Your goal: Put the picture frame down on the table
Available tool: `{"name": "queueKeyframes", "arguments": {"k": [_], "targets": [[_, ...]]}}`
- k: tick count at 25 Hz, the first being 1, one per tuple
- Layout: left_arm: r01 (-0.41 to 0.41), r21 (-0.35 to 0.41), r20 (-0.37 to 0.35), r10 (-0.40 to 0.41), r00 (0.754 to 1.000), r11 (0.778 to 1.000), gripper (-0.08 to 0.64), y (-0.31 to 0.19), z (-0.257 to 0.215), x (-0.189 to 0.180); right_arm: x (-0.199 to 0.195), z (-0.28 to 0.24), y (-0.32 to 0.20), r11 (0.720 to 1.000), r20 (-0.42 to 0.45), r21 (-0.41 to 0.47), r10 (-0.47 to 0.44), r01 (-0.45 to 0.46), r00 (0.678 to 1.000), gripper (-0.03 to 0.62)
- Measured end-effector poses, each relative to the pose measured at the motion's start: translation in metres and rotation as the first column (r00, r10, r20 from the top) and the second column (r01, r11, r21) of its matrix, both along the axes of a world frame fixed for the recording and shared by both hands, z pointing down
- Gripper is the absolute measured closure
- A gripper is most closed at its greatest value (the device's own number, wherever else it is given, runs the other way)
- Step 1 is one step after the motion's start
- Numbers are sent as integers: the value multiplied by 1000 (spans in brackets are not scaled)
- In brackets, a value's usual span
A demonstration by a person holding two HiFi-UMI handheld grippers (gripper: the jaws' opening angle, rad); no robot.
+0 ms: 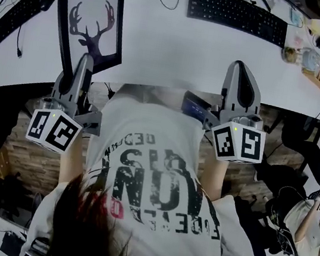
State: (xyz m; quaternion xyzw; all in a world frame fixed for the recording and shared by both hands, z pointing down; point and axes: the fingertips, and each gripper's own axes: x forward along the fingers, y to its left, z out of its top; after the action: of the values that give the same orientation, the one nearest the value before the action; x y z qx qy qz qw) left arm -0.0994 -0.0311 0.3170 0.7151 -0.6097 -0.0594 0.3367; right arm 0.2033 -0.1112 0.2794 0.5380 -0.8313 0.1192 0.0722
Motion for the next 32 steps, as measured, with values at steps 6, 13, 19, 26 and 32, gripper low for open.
{"name": "queueKeyframes", "arguments": {"k": [6, 13, 19, 26, 32], "targets": [[-24, -2, -5, 24, 1000, 1000, 543, -18, -1, -14, -17, -4, -15, 1000, -2, 5, 14, -14, 1000, 591], [-36, -6, 0, 36, 999, 999, 543, -34, -1, -34, -33, -6, -26, 999, -5, 4, 32, -32, 999, 591], [-47, -11, -10, 47, 999, 999, 543, -42, 2, -39, -37, -6, -32, 999, -13, 1, 47, -47, 999, 591], [-58, -15, -20, 57, 998, 998, 543, -45, 8, -43, -40, -4, -32, 998, -22, -1, 57, -57, 998, 591], [-62, -14, -18, 61, 998, 998, 543, -45, 6, -43, -41, -6, -31, 999, -29, -3, 53, -53, 998, 591]]}}
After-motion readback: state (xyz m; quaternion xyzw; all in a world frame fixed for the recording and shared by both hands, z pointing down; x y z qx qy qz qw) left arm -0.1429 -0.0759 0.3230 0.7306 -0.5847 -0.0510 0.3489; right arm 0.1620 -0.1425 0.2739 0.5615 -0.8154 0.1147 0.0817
